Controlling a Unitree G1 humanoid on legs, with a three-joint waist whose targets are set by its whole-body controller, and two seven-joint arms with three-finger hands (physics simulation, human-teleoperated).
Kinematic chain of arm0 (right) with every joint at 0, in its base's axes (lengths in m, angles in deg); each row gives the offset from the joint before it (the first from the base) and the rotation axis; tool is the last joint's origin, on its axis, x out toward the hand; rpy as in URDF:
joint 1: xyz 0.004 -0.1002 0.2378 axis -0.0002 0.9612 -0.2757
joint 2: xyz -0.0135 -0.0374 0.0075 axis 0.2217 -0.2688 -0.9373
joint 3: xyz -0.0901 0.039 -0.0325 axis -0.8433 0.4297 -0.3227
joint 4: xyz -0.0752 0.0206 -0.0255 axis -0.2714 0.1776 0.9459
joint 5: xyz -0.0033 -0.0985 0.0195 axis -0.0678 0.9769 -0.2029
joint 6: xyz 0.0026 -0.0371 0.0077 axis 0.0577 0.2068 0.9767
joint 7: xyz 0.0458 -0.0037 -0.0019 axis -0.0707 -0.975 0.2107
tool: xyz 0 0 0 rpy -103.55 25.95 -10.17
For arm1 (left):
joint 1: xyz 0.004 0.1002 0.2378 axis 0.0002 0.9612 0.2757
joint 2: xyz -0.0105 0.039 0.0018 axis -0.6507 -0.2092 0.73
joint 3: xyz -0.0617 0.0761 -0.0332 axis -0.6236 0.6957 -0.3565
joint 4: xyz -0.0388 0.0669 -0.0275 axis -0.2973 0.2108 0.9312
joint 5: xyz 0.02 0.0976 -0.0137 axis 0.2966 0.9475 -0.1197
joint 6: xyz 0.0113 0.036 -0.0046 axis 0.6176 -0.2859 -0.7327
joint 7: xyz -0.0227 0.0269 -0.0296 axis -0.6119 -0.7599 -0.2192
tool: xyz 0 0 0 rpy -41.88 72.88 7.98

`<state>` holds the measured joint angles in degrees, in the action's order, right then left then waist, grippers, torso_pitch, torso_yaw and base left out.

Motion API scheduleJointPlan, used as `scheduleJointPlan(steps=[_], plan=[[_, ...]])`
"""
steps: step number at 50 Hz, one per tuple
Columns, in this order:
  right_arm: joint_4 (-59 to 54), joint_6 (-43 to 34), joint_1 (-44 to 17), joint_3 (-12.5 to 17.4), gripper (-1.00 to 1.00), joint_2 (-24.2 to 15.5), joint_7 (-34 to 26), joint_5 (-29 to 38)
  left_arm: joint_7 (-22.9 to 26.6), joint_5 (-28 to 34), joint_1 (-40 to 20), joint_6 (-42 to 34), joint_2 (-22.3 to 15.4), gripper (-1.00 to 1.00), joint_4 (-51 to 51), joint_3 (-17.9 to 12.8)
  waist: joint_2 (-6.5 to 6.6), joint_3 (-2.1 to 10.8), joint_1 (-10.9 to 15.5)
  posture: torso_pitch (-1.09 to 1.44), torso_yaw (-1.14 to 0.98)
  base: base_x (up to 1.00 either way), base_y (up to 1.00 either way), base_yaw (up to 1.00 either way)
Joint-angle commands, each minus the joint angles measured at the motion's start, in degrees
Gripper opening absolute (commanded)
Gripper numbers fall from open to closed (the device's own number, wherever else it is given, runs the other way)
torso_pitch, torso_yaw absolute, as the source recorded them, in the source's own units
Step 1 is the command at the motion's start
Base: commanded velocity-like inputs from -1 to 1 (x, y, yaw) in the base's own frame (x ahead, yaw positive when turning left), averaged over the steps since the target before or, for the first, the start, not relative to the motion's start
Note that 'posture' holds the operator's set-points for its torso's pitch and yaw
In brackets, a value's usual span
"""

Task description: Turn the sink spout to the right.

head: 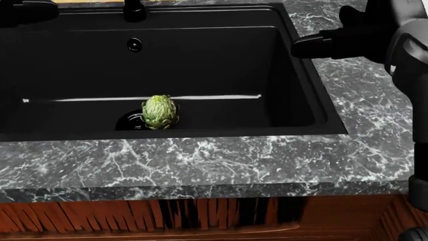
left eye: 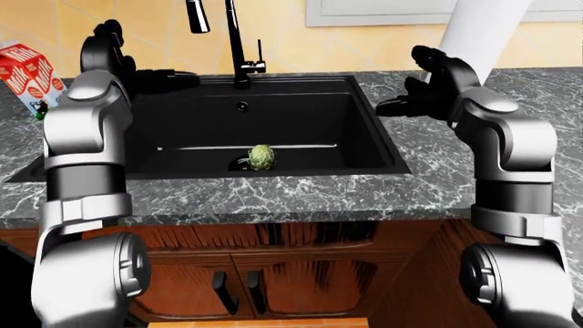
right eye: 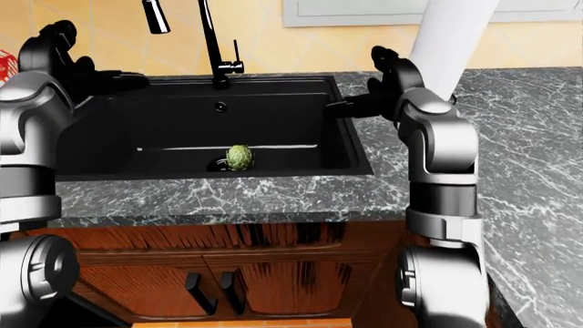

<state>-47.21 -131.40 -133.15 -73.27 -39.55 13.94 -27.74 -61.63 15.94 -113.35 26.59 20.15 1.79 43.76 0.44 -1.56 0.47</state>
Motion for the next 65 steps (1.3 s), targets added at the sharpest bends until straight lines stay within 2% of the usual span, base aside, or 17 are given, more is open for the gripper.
scheduleJointPlan(steps=[1,3,8,15,21,31,35,36,38,41,45,49,51,58,59,61,65], plan=[[1.8,1.1,-3.3,0.8,1.0,-1.4,0.2,0.5,0.4,0.4,-2.6,1.2,-0.4,1.0,-1.9,0.2,-0.54,1.31,-0.2,0.0,0.0,0.12,0.0,0.0],[1.9,0.6,-4.0,0.5,1.0,-1.5,0.1,0.8,0.6,0.7,-2.9,0.8,-0.6,1.0,-2.2,0.2,-2.31,1.02,0.1,0.0,0.0,0.14,0.0,0.0],[1.1,0.8,-4.7,0.3,1.0,-1.4,-0.4,1.5,0.8,1.4,-3.3,0.9,-0.4,1.0,-1.6,0.4,-3.27,0.28,-0.3,0.0,0.0,0.2,0.0,0.0],[0.7,0.3,-5.5,0.2,1.0,-1.3,-0.8,2.1,1.0,2.1,-3.9,0.5,-0.4,1.0,-1.4,0.3,-0.21,-0.39,-0.5,0.0,0.0,0.22,0.0,0.0],[1.0,0.2,-5.6,0.2,1.0,-1.0,-1.0,2.4,1.0,2.4,-3.6,2.3,-0.8,1.0,1.0,0.0,5.46,1.41,-1.3,0.0,0.0,0.22,0.0,0.0],[1.3,-0.9,-6.5,0.1,1.0,-1.4,-1.5,3.0,0.8,2.7,-6.5,6.2,-2.1,1.0,9.1,0.0,0.54,1.16,-0.2,0.0,0.0,0.22,0.0,0.0],[0.7,-1.4,-7.7,0.1,1.0,-1.9,-1.8,3.3,0.8,3.1,-8.0,8.3,-2.8,1.0,13.1,0.0,-4.69,1.88,0.7,0.0,0.0,0.24,0.0,0.0],[0.4,-1.5,-8.1,0.0,1.0,-2.0,-1.9,3.4,0.8,3.1,-8.2,8.5,-3.0,1.0,13.6,0.0,-2.36,1.18,0.3,0.0,0.0,0.28,0.0,0.0],[-0.9,-1.4,-9.5,-0.2,1.0,-2.4,-2.2,3.7,0.8,3.1,-8.6,8.4,-3.1,1.0,13.9,0.1,-3.68,0.6,0.2,0.0,0.0,0.28,0.0,0.0],[-3.9,-0.2,-11.4,-0.4,1.0,-2.9,-2.6,4.3,0.8,3.2,-8.8,8.2,-2.9,1.0,13.7,0.3,-2.19,1.16,-0.3,0.0,0.0,0.29,0.0,0.0],[-7.6,0.7,-13.9,-0.8,1.0,-3.6,-3.4,5.4,0.8,3.4,-8.9,8.2,-2.9,1.0,13.7,0.4,0.56,-0.29,-1.1,0.0,0.0,0.37,0.0,0.0],[-10.6,1.2,-16.0,-1.1,1.0,-4.2,-4.3,6.6,0.9,3.6,-8.7,8.7,-3.1,1.0,14.2,0.3,5.37,1.64,-1.9,0.0,0.0,0.38,0.0,0.0],[-12.6,1.7,-17.1,-1.2,1.0,-4.5,-4.6,7.3,0.9,3.7,-8.7,8.8,-3.1,1.0,14.4,0.3,4.99,0.5,-1.8,0.0,0.0,0.38,0.0,0.0],[-15.1,2.7,-18.1,-1.3,1.0,-4.5,-4.9,8.9,1.9,3.3,-10.5,8.3,-3.7,1.0,17.9,-0.2,0.78,1.12,-0.5,0.0,0.0,0.38,0.0,0.0],[-14.8,2.8,-18.0,-1.2,1.0,-4.4,-5.4,8.8,4.2,2.4,-10.2,8.6,-3.8,1.0,17.6,-0.3,-0.59,-0.41,0.1,0.0,0.0,0.0,0.0,0.0],[-13.8,2.3,-17.5,-1.1,1.0,-4.4,-5.7,8.9,3.4,2.4,-10.5,8.9,-4.0,1.0,18.7,-0.3,-2.98,1.34,0.0,0.0,0.0,0.0,0.0,0.0],[-12.8,1.9,-17.0,-0.8,1.0,-4.4,-5.9,9.1,3.5,2.0,-10.9,9.2,-4.7,1.0,19.4,-0.4,-3.1,1.76,-0.4,0.0,0.0,0.0,0.0,0.0]])
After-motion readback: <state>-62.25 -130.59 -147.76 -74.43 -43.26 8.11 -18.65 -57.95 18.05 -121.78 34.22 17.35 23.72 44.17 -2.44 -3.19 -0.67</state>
